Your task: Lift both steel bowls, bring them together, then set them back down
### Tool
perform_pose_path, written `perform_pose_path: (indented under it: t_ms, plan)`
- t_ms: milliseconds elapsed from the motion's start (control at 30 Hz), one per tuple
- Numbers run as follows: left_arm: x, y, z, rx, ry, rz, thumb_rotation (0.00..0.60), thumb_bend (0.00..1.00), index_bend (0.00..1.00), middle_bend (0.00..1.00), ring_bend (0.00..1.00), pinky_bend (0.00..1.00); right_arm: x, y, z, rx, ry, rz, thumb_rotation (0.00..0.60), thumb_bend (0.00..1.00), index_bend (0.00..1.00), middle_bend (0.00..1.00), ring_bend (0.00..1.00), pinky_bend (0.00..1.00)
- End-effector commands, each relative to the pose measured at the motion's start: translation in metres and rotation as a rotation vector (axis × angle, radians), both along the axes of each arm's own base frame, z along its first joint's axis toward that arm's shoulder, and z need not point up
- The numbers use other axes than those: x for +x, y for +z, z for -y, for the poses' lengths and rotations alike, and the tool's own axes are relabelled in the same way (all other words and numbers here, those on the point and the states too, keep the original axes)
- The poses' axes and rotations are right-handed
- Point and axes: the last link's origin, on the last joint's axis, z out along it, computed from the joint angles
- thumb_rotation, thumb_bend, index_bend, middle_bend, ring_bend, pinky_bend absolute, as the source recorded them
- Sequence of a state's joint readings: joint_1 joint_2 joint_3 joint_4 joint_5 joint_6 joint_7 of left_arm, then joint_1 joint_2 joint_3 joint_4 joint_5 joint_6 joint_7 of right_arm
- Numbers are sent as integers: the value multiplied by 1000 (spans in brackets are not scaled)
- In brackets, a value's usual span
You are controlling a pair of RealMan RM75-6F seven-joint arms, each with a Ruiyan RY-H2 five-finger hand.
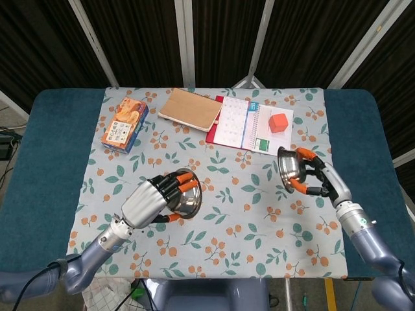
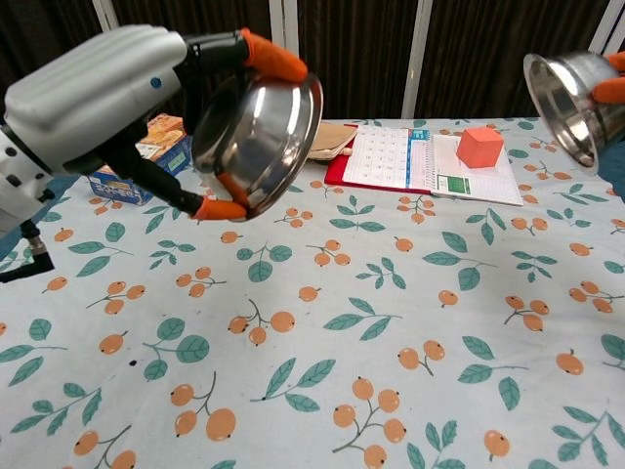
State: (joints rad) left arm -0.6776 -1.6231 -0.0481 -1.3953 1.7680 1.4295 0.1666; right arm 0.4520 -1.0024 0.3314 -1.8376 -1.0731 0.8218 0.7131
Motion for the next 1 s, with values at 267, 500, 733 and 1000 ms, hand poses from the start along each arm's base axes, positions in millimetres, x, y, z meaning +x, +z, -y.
perform_pose_path:
  t_ms: [267, 500, 733, 1000]
  plan:
    - [-31, -15, -19, -67, 192, -162, 600, 185, 319, 432, 317, 541, -53, -80, -35, -264, 184, -700, 600, 478, 936, 924, 773, 795]
    - [-44, -27, -20, -85, 225, -203, 600, 185, 317, 428, 317, 531, -71, -105, -43, -179, 214, -834, 600, 478, 873, 902, 726, 730]
    - [-51, -40, -14, -140, 253, -247, 600, 185, 307, 416, 317, 497, -71, -118, -55, -95, 219, -830, 600, 478, 832, 858, 692, 675]
    - [-59, -55, -11, -126, 271, -356, 587, 148, 247, 328, 262, 427, -68, -122, -63, -32, 250, -834, 600, 477, 470, 560, 526, 516]
